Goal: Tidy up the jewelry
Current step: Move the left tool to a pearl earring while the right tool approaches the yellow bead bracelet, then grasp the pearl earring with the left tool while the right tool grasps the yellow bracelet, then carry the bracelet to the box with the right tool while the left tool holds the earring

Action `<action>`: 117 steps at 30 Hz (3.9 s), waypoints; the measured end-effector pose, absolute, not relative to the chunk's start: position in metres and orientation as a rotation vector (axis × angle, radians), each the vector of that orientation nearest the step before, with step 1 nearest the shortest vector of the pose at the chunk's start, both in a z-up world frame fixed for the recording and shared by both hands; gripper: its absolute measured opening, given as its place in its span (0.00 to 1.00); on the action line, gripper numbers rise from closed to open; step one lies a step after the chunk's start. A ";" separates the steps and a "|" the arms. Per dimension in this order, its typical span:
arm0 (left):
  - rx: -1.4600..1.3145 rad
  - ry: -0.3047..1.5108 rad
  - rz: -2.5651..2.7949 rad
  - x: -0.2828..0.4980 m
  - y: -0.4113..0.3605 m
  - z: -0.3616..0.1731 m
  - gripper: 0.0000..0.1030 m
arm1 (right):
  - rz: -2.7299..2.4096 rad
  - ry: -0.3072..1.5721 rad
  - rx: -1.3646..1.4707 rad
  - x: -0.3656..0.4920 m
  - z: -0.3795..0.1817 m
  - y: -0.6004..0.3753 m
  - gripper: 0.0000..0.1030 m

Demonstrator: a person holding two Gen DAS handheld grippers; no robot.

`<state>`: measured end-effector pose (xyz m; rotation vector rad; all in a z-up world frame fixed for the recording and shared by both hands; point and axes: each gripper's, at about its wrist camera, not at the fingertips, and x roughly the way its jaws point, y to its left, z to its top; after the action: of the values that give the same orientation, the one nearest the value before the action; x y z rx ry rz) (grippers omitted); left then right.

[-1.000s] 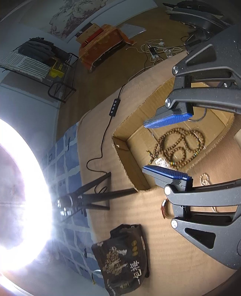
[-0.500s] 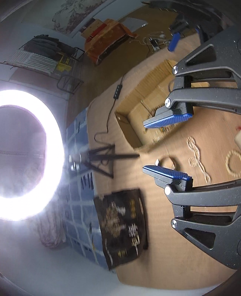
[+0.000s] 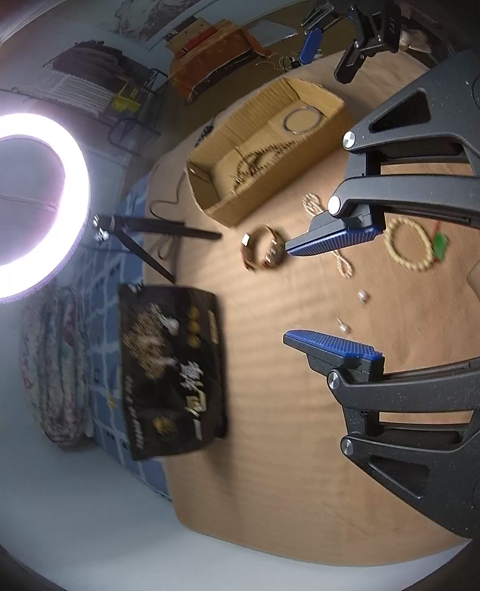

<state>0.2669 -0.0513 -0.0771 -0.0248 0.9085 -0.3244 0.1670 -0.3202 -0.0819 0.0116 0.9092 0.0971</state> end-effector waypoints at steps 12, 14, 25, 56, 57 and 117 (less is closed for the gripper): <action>-0.036 0.983 -0.330 0.260 -0.021 -0.125 0.41 | 0.219 1.006 -0.090 0.171 -0.119 -0.251 0.83; -0.034 0.992 -0.340 0.262 -0.019 -0.132 0.41 | 0.247 1.035 -0.108 0.174 -0.130 -0.239 0.77; 0.020 1.044 -0.378 0.271 -0.021 -0.174 0.22 | 0.327 1.148 -0.123 0.189 -0.171 -0.207 0.55; 0.114 1.060 -0.412 0.291 -0.049 -0.212 0.08 | 0.366 1.197 -0.152 0.219 -0.204 -0.181 0.41; 0.116 1.058 -0.411 0.291 -0.049 -0.212 0.08 | 0.366 1.196 -0.158 0.220 -0.205 -0.179 0.39; 0.023 0.858 -0.490 0.256 -0.109 -0.104 0.06 | 0.208 0.841 0.085 0.205 -0.069 -0.309 0.05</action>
<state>0.2558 -0.1090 -0.1036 0.0226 0.8575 -0.4897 0.2055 -0.3095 -0.0691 0.0847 0.8412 0.2077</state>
